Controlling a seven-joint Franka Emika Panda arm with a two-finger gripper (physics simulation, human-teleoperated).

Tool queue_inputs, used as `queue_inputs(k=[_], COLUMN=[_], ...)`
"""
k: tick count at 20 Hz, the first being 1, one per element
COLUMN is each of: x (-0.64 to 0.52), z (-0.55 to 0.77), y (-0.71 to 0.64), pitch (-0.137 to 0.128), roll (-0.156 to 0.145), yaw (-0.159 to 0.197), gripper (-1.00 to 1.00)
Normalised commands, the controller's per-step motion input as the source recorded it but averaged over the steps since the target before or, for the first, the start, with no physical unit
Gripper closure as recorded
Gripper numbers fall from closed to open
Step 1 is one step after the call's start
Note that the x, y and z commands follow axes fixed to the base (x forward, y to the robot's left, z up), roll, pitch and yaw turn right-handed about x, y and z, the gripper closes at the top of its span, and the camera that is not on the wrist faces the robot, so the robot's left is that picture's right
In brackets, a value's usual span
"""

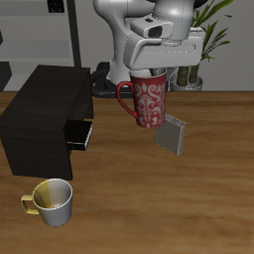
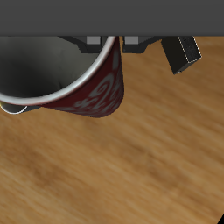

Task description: Black book top region shelf and red mug top shelf

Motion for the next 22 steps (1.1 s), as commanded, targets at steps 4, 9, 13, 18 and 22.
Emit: queue_inputs(k=[4,9,13,18,22], x=[-0.34,-0.37,-0.55,-0.30,-0.25], z=[0.57,0.51,0.54,0.13,0.09], y=[-0.23,-0.32,-0.68,-0.69,-0.26], pitch=[-0.049,-0.034,-0.070,0.023,-0.014], roll=[-0.028,-0.031,-0.092,-0.090,-0.051], yaw=[0.000,-0.001,-0.005,-0.057,-0.014], gripper=[1.00,1.00,1.00,1.00,1.00])
